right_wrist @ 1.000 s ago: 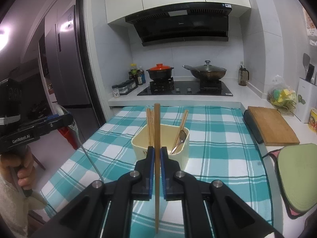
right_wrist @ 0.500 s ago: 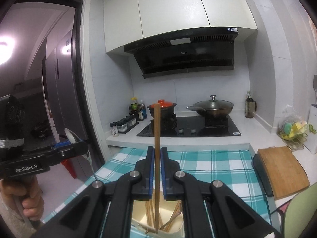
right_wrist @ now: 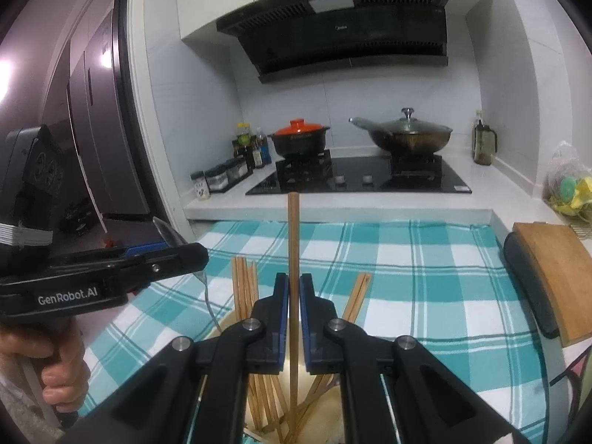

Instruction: Organize utensils

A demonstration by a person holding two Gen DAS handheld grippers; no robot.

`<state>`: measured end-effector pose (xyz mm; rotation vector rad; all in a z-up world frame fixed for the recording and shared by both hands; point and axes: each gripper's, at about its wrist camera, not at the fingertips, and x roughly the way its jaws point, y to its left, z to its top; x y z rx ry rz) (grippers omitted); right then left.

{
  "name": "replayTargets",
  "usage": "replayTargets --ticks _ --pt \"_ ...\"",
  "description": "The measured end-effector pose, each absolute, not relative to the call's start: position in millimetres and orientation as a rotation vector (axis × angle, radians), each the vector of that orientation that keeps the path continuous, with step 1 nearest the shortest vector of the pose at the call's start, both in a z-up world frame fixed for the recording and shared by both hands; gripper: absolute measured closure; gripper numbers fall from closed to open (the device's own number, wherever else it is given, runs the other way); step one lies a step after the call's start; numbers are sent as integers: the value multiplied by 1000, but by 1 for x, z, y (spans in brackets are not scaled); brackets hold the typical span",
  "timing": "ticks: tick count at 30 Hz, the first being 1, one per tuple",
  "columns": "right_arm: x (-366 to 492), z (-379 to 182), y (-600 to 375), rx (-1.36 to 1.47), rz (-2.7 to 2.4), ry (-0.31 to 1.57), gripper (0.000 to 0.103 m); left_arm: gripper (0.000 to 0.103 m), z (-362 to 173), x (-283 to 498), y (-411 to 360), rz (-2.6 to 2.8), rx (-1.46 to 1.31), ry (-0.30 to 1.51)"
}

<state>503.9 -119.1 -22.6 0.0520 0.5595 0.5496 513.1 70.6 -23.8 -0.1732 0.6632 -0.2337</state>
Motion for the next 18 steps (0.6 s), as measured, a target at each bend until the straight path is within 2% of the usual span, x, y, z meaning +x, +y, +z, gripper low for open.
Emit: replayTargets --ticks 2,3,4,6,8,10,11,13,14,18 --pt "508 -33 -118 57 555 601 96 59 -32 519 73 -219 -177 699" --pt "510 -37 -118 61 557 618 93 49 -34 520 74 -211 -173 706" --pt "511 -40 -118 64 558 634 90 39 -32 519 76 -199 -165 704" --pt "509 -39 -121 62 549 641 75 30 -25 511 80 -182 -146 674" --pt "504 -33 -124 62 543 633 72 22 -15 499 84 -170 -133 646" --pt "495 -22 -129 58 538 612 62 14 -7 486 86 -151 -118 617" --pt "488 -16 -132 51 527 597 53 12 -3 477 86 -139 -102 600" --pt "476 -6 -137 45 512 566 49 4 3 458 84 -104 -63 570" --pt "466 -1 -140 41 507 553 47 2 5 450 82 -85 -47 558" --pt "431 8 -148 26 472 533 29 1 8 411 76 -7 -1 519"
